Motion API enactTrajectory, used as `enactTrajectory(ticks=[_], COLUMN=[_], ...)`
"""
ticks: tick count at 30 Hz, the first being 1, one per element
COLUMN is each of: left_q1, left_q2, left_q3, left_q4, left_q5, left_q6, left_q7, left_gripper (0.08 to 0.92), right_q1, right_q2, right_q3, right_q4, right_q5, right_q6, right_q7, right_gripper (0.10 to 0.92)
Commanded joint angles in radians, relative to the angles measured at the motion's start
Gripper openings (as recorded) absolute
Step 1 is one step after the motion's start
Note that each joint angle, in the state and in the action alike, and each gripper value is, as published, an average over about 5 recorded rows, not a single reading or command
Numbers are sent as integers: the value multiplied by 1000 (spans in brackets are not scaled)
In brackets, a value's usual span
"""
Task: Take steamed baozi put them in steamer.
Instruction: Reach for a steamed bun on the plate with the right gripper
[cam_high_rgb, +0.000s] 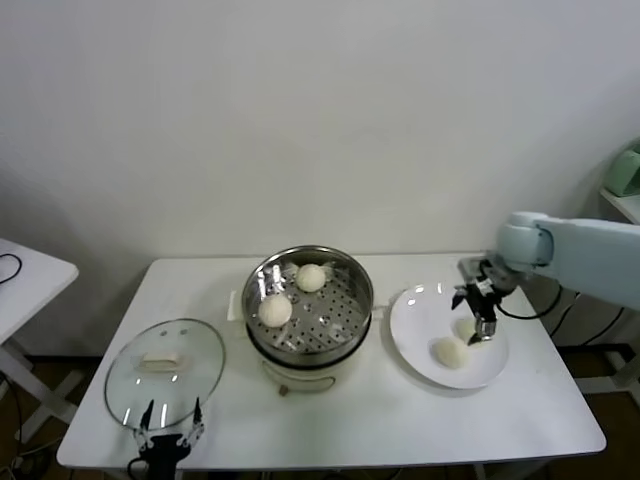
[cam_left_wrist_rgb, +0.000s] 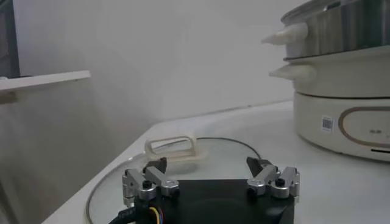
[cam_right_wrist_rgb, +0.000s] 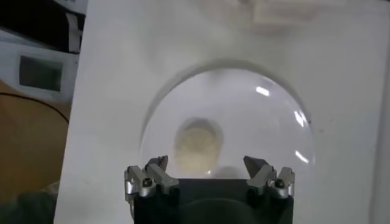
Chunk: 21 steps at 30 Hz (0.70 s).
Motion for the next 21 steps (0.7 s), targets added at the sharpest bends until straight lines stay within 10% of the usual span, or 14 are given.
enactTrajectory(ticks=[1, 21], left_q1=[4, 10], left_q2=[0, 0], left_q3=[1, -4], left_q4=[0, 4], left_q5=[4, 15], left_q6=[-2, -13], left_q7=[0, -6], left_gripper=[823, 823], right_q1=[-267, -337], right_q2=[-35, 6], right_q3=[177, 249], right_q4=[-55, -111], right_q5=[-119, -157], right_q6=[-26, -46], right_q7=[68, 95], right_gripper=[823, 822])
